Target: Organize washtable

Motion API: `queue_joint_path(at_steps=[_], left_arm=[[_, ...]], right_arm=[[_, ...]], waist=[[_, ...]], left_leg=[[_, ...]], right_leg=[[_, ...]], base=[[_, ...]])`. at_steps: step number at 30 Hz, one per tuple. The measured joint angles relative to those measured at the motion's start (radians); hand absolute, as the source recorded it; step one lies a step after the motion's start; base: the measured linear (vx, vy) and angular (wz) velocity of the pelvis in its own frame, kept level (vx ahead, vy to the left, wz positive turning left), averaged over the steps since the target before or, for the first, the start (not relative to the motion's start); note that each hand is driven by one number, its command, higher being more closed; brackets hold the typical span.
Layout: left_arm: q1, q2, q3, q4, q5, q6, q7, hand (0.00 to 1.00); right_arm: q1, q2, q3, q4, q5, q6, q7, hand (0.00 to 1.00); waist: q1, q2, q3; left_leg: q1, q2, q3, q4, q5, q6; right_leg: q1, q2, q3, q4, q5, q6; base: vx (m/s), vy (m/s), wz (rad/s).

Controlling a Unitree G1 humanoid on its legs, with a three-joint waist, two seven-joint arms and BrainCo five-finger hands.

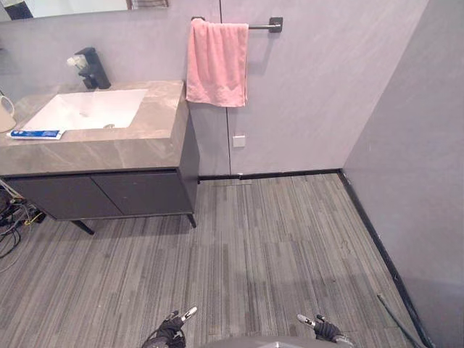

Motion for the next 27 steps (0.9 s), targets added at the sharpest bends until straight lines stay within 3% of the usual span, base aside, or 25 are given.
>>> queue_joint_path(at_steps=[6,12,27], left_arm=[[-0.012,0.003,-0.008,0.017,0.000,0.000,-0.004,0.00],[-0.013,-0.004,-0.008,0.017,-0.004,0.008,-0.012,0.00],[-0.012,-0.004,-0.007,0.018,-0.027,0.010,-0.028,0.00]], right_arm=[[-0.002,0.012,0.001,0.001,0.000,0.001,0.002,0.00],[0.001,0.011,0.000,0.001,0.000,0.001,0.016,0.00],[-0.001,0.009,-0.045,0.001,0.000,0.021,0.021,0.00]], waist=[[-0.003,-0.012,-0.005],[-0.005,-0.011,-0.005],[-0.004,-0.008,-0.005]], left_leg=[[0.006,-0.001,-0.001,0.009,-0.004,0.006],[0.011,-0.008,-0.012,0.021,-0.016,0.015],[-0.015,-0.012,-0.007,0.024,-0.017,0.016]], right_leg=[[0.014,-0.001,-0.007,0.003,-0.003,0.004],[0.010,-0.011,-0.025,0.037,-0.034,0.004],[-0.018,-0.014,-0.022,0.036,-0.031,0.007]], base=[[0.08,-0.007,0.00],[-0.02,0.013,0.07],[0.00,0.004,-0.01]])
